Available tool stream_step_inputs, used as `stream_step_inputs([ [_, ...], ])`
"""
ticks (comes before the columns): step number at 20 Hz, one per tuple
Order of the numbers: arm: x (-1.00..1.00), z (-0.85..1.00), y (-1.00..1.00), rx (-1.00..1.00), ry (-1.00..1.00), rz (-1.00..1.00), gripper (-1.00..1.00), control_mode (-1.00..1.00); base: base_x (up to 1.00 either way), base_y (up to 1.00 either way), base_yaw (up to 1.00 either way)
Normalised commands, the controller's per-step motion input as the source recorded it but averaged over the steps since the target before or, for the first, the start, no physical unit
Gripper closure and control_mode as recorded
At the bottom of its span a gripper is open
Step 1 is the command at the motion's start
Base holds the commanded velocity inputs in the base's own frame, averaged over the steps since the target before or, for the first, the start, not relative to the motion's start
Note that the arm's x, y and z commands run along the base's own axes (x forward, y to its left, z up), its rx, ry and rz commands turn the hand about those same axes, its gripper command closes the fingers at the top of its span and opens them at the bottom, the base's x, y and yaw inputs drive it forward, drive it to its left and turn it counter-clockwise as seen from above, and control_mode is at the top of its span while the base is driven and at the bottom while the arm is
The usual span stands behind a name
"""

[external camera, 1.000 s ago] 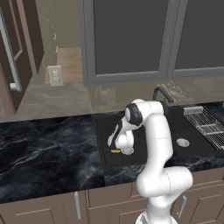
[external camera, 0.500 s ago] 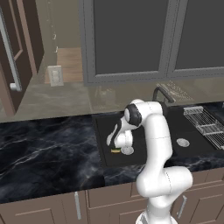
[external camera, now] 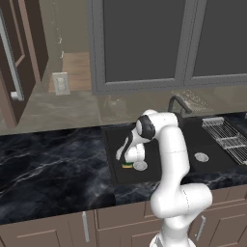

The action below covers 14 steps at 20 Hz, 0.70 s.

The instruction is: Pick up the bar soap and sponge from the sink, and place them back in the cabinet, and close the cabinet doors.

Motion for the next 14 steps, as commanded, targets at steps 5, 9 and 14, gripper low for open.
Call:
stream_step_inputs([
  [5,0.00,-0.06,0.21,0.00,0.04,0.00,-1.00,-1.00,0.00,0.00,0.00],
  [9,0.00,-0.06,0.24,0.00,0.05,0.00,-1.00,-1.00,0.00,0.00,0.00],
  [14,0.00,-0.05,0.24,0.00,0.07,0.00,-1.00,-1.00,0.00,0.00,0.00],
])
